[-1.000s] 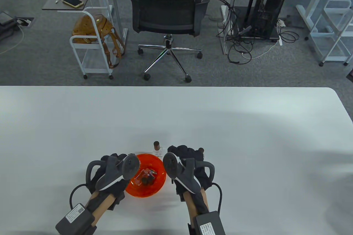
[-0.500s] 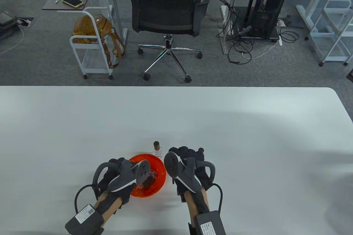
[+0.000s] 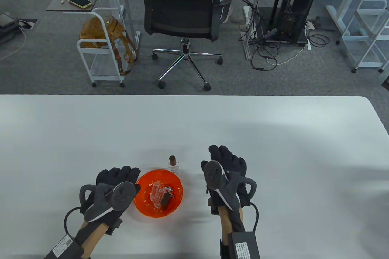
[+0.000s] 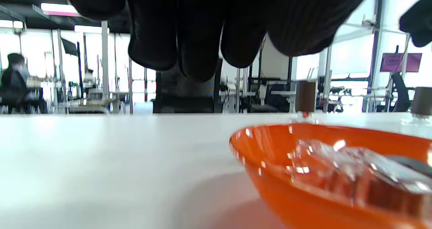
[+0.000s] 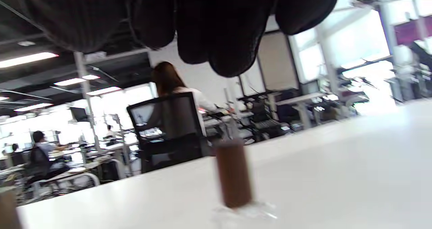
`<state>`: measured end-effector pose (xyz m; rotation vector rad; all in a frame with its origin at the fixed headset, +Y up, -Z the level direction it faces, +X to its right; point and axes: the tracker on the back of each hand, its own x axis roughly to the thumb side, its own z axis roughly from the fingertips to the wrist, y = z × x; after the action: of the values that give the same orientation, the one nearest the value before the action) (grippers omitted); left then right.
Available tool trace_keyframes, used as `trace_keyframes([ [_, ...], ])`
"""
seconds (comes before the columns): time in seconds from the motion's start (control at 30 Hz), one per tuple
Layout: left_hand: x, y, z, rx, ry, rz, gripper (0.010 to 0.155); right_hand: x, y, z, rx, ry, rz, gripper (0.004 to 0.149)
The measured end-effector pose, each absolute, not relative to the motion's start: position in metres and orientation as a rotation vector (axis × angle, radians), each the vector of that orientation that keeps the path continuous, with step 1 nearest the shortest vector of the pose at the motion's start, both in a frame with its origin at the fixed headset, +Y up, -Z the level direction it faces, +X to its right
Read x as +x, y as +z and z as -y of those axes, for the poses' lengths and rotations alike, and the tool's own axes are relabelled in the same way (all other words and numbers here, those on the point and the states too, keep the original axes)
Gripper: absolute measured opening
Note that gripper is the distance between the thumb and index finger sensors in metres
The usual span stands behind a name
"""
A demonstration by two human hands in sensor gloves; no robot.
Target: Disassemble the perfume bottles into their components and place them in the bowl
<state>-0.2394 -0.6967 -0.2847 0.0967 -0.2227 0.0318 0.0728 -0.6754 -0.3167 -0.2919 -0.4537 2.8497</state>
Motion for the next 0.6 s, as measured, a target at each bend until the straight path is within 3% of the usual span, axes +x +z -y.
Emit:
trace_keyframes([
  [0.13, -0.238, -0.287, 0.703, 0.051, -0.002, 0.229, 0.06, 0.106, -0.332, 0.716, -0.476, 2.757, 0.091, 0.081],
  [0.3, -0.236, -0.286, 0.699, 0.052, 0.037, 0.258, 0.06, 0.115, -0.344, 0.757, -0.496, 2.623, -0.216, 0.081],
  [0.4, -0.237, -0.285, 0.698, 0.049, 0.068, 0.27, 0.06, 0.113, -0.35, 0.765, -0.515, 2.654, -0.215, 0.077],
  [0.53, -0.236, -0.284, 0.699, 0.044, 0.076, 0.282, 0.06, 0.109, -0.354, 0.765, -0.53, 2.639, -0.161, 0.056],
  [0.6, -0.235, -0.283, 0.699, 0.042, 0.078, 0.287, 0.06, 0.107, -0.352, 0.76, -0.506, 2.648, -0.112, 0.057],
])
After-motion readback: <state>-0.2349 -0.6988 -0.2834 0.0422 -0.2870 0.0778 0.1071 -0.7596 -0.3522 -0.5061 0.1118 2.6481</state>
